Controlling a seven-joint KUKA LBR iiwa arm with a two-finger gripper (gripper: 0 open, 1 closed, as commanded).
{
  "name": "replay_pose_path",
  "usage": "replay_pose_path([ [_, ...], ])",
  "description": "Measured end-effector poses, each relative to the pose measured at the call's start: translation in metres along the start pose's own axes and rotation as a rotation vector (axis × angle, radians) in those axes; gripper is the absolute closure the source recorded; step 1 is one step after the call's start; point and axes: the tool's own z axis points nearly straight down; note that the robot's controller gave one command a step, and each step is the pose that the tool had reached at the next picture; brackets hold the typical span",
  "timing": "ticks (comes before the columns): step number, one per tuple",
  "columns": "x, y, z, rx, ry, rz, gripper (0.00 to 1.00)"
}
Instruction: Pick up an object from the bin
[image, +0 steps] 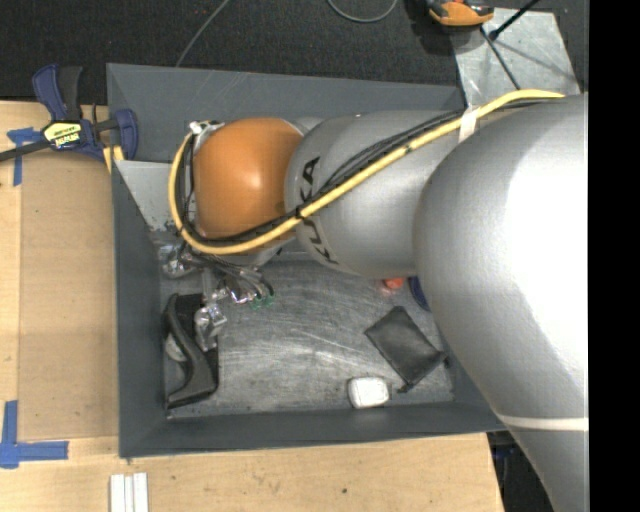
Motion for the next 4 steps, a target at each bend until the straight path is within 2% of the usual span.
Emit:
replay_pose_path([
  [1,0.084,0.006,-0.056,-0.001,0.019,-0.381,0.00],
  [2,0.055,0.021,0.036,0.006,0.024,-0.660,0.00],
  [3,0.055,0.022,0.036,0.006,0.023,-0.659,1.00],
  [4,0.058,-0.001,-0.102,-0.003,0.018,-0.677,1.00],
])
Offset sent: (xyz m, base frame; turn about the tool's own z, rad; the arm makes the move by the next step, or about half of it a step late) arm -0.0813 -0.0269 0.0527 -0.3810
